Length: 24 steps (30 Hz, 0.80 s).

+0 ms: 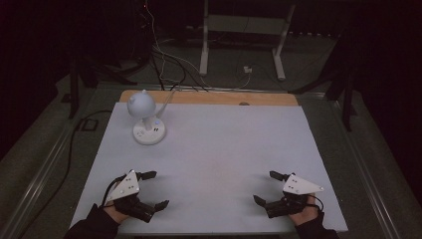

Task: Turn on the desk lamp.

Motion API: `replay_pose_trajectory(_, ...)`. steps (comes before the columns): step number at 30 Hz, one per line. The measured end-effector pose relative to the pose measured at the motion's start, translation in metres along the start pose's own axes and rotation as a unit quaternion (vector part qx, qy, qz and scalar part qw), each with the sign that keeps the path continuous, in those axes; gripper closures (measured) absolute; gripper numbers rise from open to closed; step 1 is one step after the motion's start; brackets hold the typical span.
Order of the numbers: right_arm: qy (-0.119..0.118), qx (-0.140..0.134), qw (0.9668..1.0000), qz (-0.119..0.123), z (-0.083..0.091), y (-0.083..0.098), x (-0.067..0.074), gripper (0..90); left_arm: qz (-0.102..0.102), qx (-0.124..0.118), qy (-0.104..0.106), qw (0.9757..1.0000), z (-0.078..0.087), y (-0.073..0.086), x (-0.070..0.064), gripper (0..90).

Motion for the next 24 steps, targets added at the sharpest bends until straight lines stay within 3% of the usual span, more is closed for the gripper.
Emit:
replay_pose_trajectory(16,-0.011,-0.003,0.9999,-0.001,0.0021,-0.0026,0.001,0.0,0.0,0.001,-0.008,1.0,0.0006,-0.0004,0.0007,0.3)
replay_pose_trajectory(24,-0.012,-0.005,0.9999,-0.002,0.0019,-0.003,0.0011,0.0,-0.005,0.004,0.001,1.0,-0.0011,-0.0003,-0.0015,0.3)
Point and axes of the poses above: each handheld gripper's, and its own axes: z roughly backward along the jaws, y roughly out of its underside, x roughly to its left, the point moved 8 cm from there along -z, roughly forward along the jaws, and after that the axes turned 15 degrees about x, right-handed, at the moved point
